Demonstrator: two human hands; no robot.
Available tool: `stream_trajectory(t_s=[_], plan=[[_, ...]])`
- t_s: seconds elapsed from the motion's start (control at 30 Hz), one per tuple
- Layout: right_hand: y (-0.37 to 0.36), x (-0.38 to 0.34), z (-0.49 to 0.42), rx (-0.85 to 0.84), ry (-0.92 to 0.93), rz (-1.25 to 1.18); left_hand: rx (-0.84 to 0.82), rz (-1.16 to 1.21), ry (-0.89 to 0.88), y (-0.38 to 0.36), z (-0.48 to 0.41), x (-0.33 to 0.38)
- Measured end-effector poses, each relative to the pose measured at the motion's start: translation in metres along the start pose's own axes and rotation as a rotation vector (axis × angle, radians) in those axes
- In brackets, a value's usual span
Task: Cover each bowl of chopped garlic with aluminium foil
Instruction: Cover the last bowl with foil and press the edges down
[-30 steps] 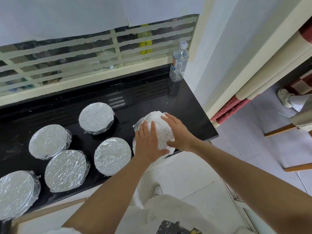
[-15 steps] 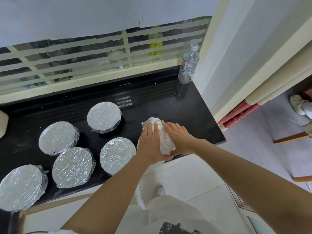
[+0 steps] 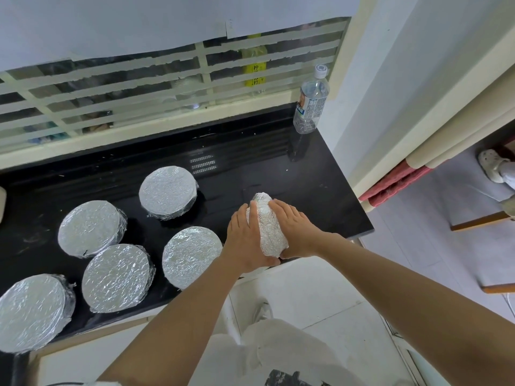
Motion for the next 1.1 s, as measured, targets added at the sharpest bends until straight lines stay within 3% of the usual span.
stream_trajectory(t_s=[0.67,0.93,1.1], plan=[[-0.005,0.004,-0.004,0.029,-0.062,-0.134,0.156,-0.036,-0.056,-0.013,-0.002,-0.011],[-0.005,0.004,-0.005,0.015,-0.067,-0.124,0.089,-0.064,-0.051,-0.014,-0.003,-0.013],[-0.004,0.001,-0.002,0.021,-0.061,-0.053,-0.052,-0.054,-0.061,-0.007,-0.001,-0.009]])
Point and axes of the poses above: each hand's wrist, its own z-axis away from the middle knuckle, its own y-axis out of the back of the hand, x = y × z, the point moved 4 cm from there along -z, towards the middle knuckle, and after that the axes turned 13 degrees about x, right-handed, at the moved point
